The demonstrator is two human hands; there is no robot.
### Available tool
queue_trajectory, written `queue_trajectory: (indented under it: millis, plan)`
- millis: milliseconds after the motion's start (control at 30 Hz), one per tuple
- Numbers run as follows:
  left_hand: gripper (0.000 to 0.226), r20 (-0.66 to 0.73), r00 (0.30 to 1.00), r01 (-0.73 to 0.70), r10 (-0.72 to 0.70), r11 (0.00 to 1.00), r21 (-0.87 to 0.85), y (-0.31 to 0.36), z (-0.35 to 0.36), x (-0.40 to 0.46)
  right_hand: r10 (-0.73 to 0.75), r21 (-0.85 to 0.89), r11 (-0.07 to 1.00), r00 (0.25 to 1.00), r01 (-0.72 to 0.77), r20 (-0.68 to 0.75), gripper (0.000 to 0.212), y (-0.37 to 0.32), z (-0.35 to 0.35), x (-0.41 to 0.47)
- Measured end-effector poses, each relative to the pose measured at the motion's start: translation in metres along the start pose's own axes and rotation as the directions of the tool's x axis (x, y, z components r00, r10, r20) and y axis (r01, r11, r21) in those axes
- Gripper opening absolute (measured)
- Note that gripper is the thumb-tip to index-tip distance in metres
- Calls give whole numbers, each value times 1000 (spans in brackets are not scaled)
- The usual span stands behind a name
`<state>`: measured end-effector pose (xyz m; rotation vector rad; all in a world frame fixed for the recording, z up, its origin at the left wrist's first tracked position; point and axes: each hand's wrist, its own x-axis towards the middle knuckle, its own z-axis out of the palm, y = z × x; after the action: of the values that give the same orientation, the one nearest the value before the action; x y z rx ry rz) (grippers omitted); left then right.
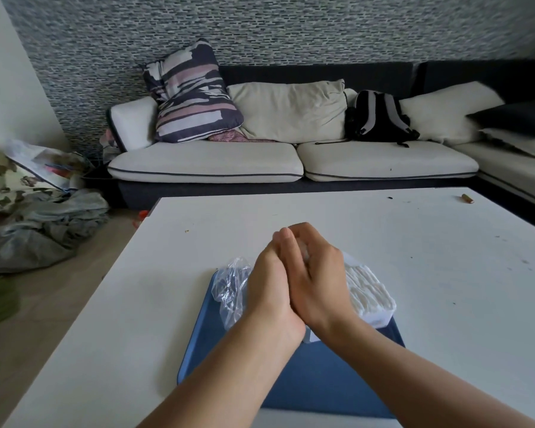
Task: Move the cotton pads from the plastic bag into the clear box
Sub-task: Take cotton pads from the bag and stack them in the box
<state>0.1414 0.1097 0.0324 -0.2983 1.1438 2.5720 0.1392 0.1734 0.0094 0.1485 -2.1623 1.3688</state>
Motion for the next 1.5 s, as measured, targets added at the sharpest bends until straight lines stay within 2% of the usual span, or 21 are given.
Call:
queue_trajectory:
  millis: [100, 200, 333, 433, 533, 633, 700, 733, 800, 833, 867, 933, 967, 1033, 1100, 1233, 1300, 1433, 1500]
  plan:
    - [35, 59, 997, 53, -58, 996, 70, 2, 1, 1, 87, -10, 996, 995, -87, 51, 55, -2, -1, -3]
    - [35, 70, 995, 68, -75, 992, 108, 2, -2, 1, 159, -61, 986, 979, -152, 126, 68, 2, -6, -1]
    - [25, -76, 997, 23, -15, 995, 99, 6, -8, 9, 217, 137, 950, 912, -279, 349, 78, 13, -18, 15]
    - [28, -73, 997, 33, -20, 982, 188, 8, -11, 14, 291, 194, 892, 847, -408, 446, 79, 28, -28, 25]
    - [31, -57, 998, 42, -28, 960, 276, 3, -8, 15, 342, 176, 862, 803, -475, 488, 68, 41, -36, 30]
    - [45, -37, 999, 22, -7, 906, 422, 0, -10, 26, 315, 59, 914, 793, -402, 521, 31, 45, -38, 33]
    - [51, -19, 997, -43, 69, 784, 619, 3, -15, 35, 325, 25, 926, 829, -377, 456, 20, 46, -42, 37]
    - [45, -2, 987, -109, 160, 682, 723, 5, -20, 41, 353, 16, 918, 837, -396, 419, 18, 47, -47, 39]
    - [28, 77, 928, -227, 365, 386, 894, 9, -33, 52, 452, -50, 882, 813, -468, 367, 17, 52, -56, 44]
    - [19, 143, 908, -243, 394, 218, 945, 11, -40, 55, 514, -118, 853, 778, -509, 361, 16, 57, -60, 43]
    - [14, 212, 911, -252, 354, 70, 965, 10, -45, 56, 580, -199, 813, 729, -547, 363, 15, 61, -60, 43]
    - [9, 278, 944, -256, 179, -135, 957, 3, -55, 58, 676, -369, 735, 648, -568, 351, 9, 65, -54, 38]
    - [10, 288, 952, -259, 107, -226, 939, -4, -58, 58, 695, -454, 711, 634, -537, 340, 6, 64, -49, 34]
    - [13, 316, 948, -274, 49, -385, 881, -15, -62, 61, 697, -608, 673, 638, -421, 329, 14, 59, -40, 30]
    - [18, 323, 946, -275, 36, -440, 855, -19, -62, 64, 644, -727, 631, 706, -271, 295, 9, 52, -33, 25]
    - [30, 311, 950, -275, 18, -419, 865, -23, -61, 61, 538, -801, 592, 783, -88, 312, 45, 54, -12, 11]
    - [28, 301, 953, -265, 23, -416, 870, -24, -61, 58, 552, -807, 586, 766, -76, 328, 52, 58, -3, 8]
    - [35, 280, 959, -274, -42, -390, 879, -22, -61, 52, 657, -788, 581, 688, -202, 308, 64, 72, -3, 15]
    - [33, 269, 963, -263, -36, -365, 893, -24, -62, 52, 683, -797, 558, 673, -230, 285, 68, 78, -2, 15]
